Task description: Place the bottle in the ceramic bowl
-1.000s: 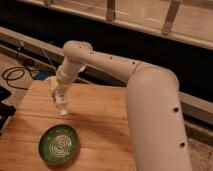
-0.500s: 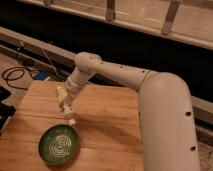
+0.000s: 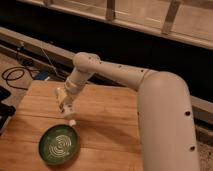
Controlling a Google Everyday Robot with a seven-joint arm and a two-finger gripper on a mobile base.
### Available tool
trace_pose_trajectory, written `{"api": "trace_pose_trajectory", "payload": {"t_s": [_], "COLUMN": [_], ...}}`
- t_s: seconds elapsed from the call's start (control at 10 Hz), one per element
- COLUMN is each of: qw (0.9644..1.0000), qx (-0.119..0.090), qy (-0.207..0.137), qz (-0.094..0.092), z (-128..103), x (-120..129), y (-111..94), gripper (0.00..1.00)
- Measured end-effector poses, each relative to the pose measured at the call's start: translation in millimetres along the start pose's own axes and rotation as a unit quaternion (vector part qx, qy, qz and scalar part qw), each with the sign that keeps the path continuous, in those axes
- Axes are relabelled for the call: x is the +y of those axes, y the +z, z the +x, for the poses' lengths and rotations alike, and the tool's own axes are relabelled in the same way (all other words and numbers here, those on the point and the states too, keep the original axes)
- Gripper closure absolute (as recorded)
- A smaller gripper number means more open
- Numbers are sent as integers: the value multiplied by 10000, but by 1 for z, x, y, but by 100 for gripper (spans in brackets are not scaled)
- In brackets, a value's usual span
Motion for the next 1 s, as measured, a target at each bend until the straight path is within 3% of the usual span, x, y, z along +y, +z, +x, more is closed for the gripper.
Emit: {"api": "trace_pose_trajectory", "payload": {"t_s": [0.3, 0.5, 0.7, 1.0], "qw": [9996, 9982, 9966, 9965], "qx": [56, 88, 175, 284], "qy": [277, 566, 760, 736], "qz": [-55, -165, -248, -289], "z": [52, 105, 136, 132], "x": [18, 41, 50, 56], "y": [27, 57, 83, 97], "gripper": [100, 100, 100, 100]}}
